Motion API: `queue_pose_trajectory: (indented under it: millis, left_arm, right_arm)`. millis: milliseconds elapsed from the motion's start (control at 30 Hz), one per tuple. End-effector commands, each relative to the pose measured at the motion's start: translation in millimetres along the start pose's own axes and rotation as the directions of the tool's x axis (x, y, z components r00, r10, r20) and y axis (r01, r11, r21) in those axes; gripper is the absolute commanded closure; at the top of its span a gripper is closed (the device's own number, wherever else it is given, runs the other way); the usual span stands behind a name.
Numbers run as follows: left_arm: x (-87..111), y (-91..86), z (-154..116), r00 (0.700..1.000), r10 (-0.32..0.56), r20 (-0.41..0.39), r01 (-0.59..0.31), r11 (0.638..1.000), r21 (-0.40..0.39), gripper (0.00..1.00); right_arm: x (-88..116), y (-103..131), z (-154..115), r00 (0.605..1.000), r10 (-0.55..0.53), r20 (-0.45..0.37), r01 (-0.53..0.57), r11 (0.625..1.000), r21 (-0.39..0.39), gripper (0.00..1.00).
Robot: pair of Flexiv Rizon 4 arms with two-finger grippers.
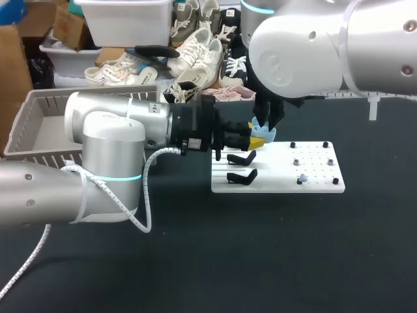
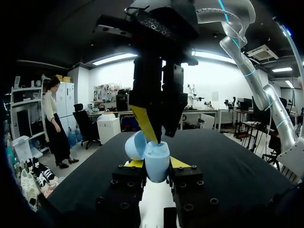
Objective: Pick up each earbud case from the left stands, insert the matching earbuds, close the lid, and place the case in the box.
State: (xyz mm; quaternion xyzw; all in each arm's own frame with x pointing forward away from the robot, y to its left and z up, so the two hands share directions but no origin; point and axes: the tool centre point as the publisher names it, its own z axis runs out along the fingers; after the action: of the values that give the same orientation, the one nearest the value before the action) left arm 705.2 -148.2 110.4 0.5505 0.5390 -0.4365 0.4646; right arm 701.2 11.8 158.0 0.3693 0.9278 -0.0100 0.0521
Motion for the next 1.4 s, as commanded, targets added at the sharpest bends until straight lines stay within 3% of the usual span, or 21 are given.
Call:
queue_pose_trajectory:
  millis: [33, 800, 833, 900, 1400]
  left_arm:
    - [0.4, -0.2, -0.3, 1.000, 0.001, 0.003, -0.001, 1.000, -0.001, 1.00]
    - [0.4, -0.2, -0.3, 1.000, 0.001, 0.003, -0.001, 1.000, -0.001, 1.00]
    - [0.4, -0.2, -0.3, 1.000, 0.001, 0.003, -0.001, 1.000, -0.001, 1.00]
    - [0.4, -0.2, -0.3, 1.000, 0.001, 0.003, -0.001, 1.000, -0.001, 1.00]
    - [0.4, -0.2, -0.3, 1.000, 0.001, 0.003, -0.001, 1.000, -0.001, 1.00]
  right_arm:
    - [-0.2, 0.7, 0.8, 1.000, 0.001, -0.001, -0.001, 1.000, 0.000, 1.00]
    - [0.3, 1.8, 7.8, 1.000, 0.003, -0.026, -0.003, 1.000, 0.000, 1.00]
    - [0.4, 1.8, 7.8, 1.000, 0.003, -0.027, -0.003, 1.000, -0.001, 0.99]
    - [0.9, 1.6, 7.8, 1.000, 0.003, -0.029, -0.003, 1.000, -0.004, 0.78]
    - [4.3, -2.2, 2.6, 1.000, 0.001, -0.020, -0.001, 1.000, -0.009, 0.79]
